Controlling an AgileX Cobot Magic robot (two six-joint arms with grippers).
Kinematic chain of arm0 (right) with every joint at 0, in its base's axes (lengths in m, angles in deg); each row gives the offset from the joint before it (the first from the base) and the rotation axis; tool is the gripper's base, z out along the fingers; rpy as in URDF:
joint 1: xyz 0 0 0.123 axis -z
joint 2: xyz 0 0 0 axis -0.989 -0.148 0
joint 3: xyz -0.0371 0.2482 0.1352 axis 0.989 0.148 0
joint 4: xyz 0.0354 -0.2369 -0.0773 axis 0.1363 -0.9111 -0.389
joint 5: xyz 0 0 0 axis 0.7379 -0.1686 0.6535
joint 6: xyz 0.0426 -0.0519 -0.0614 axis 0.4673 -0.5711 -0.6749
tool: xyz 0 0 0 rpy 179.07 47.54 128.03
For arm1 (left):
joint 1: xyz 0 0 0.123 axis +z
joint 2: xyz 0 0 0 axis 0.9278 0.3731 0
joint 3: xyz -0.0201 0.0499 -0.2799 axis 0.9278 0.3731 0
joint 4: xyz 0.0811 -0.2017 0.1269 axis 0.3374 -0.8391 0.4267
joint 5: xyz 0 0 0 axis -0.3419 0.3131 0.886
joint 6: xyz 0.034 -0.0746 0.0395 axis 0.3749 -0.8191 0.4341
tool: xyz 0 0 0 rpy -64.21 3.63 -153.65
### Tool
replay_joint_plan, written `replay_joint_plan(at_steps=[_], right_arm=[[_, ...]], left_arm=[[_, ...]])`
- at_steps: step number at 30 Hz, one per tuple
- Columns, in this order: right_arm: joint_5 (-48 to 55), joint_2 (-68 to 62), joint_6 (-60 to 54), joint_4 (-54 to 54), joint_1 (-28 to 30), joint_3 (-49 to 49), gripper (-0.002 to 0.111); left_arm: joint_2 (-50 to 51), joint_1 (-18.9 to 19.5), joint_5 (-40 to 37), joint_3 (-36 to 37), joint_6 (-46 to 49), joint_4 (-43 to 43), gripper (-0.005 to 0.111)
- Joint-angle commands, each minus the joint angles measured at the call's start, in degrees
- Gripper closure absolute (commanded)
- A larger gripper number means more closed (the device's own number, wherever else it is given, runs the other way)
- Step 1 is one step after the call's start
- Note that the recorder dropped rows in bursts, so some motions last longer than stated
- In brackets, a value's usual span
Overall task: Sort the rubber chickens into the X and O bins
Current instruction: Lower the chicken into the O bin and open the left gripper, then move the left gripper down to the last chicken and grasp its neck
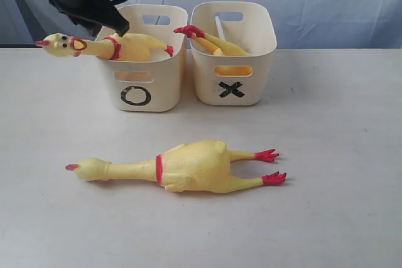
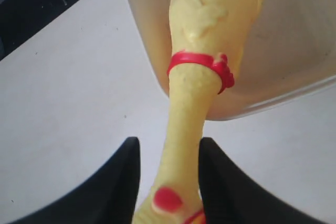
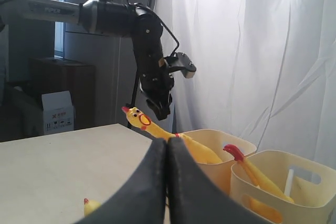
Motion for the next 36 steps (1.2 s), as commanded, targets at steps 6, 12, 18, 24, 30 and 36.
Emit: replay_joint_plan(at_steps=[6, 12, 18, 24, 30, 36], right_arm=[[-0.2, 0.2, -0.1, -0.2, 0.3, 0.2, 0.109], [-0.2, 0.2, -0.1, -0.2, 0.3, 0.2, 0.109], [-0.2, 0.2, -0.1, -0.2, 0.3, 0.2, 0.109], [-0.2, 0.2, -0.1, -0.2, 0.3, 0.2, 0.109], [0.0, 0.2, -0.1, -0.2, 0.3, 0.2, 0.109], [0.0, 0.2, -0.1, -0.2, 0.3, 0.2, 0.109]], left_arm=[[-3.0, 0.3, -0.1, -2.2, 7.4, -9.2, 0.07], [-5.1, -2.2, -1.8, -2.2, 9.9, -9.4, 0.07], [-6.4, -6.0, -3.3, -2.2, 12.3, -9.4, 0.07], [-7.5, -9.4, -3.3, -1.4, 13.7, -9.8, 0.07], [-9.4, -12.0, -3.3, 3.8, 15.3, -10.6, 0.07], [-15.0, -13.5, -3.3, 12.9, 16.8, -12.2, 0.07]])
